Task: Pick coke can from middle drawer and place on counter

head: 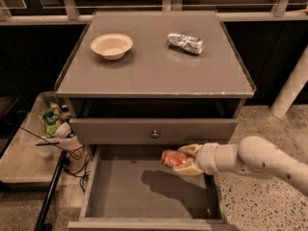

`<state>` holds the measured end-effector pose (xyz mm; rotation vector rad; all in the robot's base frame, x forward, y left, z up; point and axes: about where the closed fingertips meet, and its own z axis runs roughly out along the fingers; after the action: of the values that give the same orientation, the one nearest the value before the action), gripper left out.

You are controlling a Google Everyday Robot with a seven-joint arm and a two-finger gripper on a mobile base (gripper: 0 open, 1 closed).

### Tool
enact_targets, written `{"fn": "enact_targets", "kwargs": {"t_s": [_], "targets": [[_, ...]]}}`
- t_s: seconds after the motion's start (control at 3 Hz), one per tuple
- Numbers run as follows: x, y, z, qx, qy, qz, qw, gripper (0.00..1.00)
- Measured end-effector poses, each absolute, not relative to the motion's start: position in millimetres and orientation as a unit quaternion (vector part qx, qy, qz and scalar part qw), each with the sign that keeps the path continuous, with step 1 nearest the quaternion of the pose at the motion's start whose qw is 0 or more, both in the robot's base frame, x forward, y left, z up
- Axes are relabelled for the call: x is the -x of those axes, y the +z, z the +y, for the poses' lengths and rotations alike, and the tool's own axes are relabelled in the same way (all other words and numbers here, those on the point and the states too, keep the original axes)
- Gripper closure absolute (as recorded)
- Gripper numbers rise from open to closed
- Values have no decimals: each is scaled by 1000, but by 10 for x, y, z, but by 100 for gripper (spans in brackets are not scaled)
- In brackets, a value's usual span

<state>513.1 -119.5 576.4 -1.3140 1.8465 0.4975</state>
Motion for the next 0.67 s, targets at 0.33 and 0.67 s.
{"fn": "enact_targets", "kwargs": {"t_s": [0.33, 0.67], "targets": [[-5284, 6306, -1196, 551, 155, 715, 402, 100], [-5508, 6969, -1365, 559, 119, 713, 407, 100]]}}
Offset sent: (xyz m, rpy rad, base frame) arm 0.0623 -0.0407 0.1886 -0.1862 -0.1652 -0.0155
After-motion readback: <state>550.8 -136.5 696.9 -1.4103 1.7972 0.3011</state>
